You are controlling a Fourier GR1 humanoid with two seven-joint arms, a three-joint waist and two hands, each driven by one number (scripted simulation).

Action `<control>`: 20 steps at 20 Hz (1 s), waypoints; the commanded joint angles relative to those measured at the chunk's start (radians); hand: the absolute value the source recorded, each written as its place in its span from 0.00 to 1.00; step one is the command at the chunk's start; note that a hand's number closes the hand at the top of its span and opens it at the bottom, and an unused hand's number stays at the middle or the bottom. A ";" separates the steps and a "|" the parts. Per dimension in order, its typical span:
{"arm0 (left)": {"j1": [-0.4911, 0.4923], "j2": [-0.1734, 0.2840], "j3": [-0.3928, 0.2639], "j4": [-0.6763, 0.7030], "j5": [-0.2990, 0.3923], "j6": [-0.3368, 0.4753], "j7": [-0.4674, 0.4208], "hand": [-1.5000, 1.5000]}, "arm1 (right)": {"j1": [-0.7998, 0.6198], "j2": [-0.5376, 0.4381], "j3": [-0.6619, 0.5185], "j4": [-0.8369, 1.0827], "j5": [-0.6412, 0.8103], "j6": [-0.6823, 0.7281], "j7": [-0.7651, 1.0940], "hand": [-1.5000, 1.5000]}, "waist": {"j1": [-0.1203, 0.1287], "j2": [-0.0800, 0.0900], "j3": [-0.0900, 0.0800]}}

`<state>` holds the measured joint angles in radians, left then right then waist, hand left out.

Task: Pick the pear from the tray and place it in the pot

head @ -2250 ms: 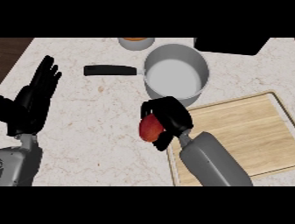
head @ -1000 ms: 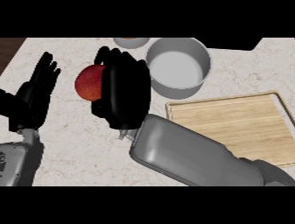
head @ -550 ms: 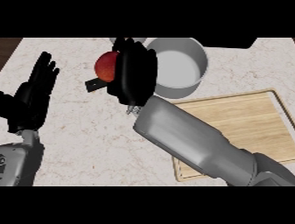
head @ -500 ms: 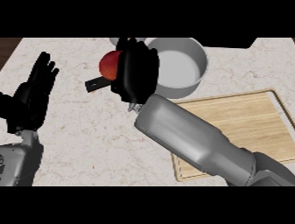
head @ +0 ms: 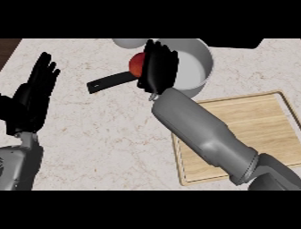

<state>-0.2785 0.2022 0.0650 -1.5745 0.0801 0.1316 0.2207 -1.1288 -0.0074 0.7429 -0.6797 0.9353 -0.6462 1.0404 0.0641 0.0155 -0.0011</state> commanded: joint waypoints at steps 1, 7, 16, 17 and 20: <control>-0.005 0.003 0.012 -0.008 0.007 -0.002 -0.007 0.50 | 0.050 0.007 -0.037 0.040 -0.100 -0.117 0.016 1.00 | 0.009 0.004 0.001; -0.008 -0.008 0.005 0.023 0.010 -0.016 -0.032 0.50 | 0.090 0.007 -0.121 0.034 -0.333 -0.135 -0.180 0.00 | 0.026 0.016 0.002; -0.038 -0.009 -0.002 -0.001 -0.021 0.021 0.018 0.50 | 0.178 0.007 -0.210 -0.140 -0.576 -0.380 -0.518 0.00 | 0.011 0.011 0.005; -0.001 -0.008 -0.016 -0.039 -0.010 0.000 0.023 0.50 | 0.174 0.007 -0.247 -0.121 -0.605 -0.382 -0.578 0.00 | 0.020 0.010 0.005; -0.023 0.001 0.017 0.002 0.003 -0.001 0.009 0.50 | 0.223 0.007 -0.286 -0.174 -0.714 -0.397 -0.689 0.00 | -0.007 0.006 0.003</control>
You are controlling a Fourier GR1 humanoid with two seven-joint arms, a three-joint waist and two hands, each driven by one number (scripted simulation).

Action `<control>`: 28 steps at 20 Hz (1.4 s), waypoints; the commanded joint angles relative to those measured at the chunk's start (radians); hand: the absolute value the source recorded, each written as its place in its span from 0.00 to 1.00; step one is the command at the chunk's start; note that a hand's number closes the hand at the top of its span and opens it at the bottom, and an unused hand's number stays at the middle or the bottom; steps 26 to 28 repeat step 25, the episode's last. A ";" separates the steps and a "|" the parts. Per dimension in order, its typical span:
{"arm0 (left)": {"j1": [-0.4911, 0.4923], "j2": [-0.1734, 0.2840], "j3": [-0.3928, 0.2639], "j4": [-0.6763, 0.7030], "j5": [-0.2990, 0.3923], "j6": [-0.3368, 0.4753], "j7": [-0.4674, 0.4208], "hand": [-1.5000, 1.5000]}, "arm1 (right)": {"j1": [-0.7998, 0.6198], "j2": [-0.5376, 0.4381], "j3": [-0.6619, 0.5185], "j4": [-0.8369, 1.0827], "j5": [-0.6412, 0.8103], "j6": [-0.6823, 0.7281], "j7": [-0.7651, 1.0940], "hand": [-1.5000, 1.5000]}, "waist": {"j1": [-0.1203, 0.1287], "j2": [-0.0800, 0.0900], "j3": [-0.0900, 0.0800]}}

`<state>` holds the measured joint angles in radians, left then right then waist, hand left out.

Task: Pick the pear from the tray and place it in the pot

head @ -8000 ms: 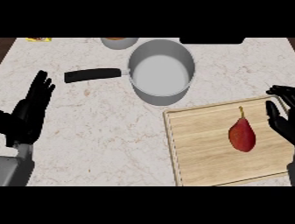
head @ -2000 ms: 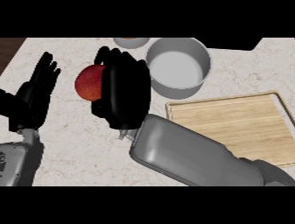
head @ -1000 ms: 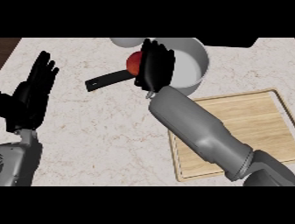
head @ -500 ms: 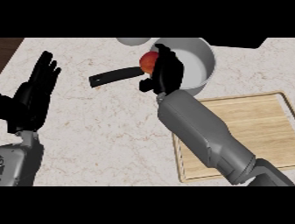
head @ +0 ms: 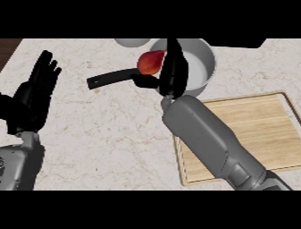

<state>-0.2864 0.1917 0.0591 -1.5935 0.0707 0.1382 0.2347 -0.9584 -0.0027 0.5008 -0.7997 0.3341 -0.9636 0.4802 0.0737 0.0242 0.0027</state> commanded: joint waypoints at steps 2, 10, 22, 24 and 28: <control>0.043 0.005 0.005 -0.023 0.011 -0.017 -0.004 0.50 | 0.051 0.003 -0.088 -0.062 -0.178 -0.060 -0.206 0.00 | -0.020 -0.009 -0.001; 0.001 0.041 0.099 0.100 0.019 -0.022 -0.056 0.50 | 0.217 -0.031 -0.183 -0.177 -0.231 0.123 -0.389 0.00 | -0.075 -0.023 -0.003; 0.173 -0.004 0.061 -0.143 0.009 -0.025 0.005 0.50 | 0.458 -0.133 -0.235 -0.474 -0.189 0.303 -0.353 0.00 | -0.072 -0.027 -0.003; 0.120 0.026 0.090 -0.095 0.021 -0.048 0.011 0.50 | 0.522 -0.150 -0.244 -0.531 -0.195 0.346 -0.339 0.00 | -0.075 -0.026 -0.003; 0.089 0.001 0.057 -0.107 -0.011 -0.009 0.053 0.50 | 0.454 -0.149 -0.321 -0.391 -0.248 0.404 -0.453 0.00 | -0.070 -0.024 -0.002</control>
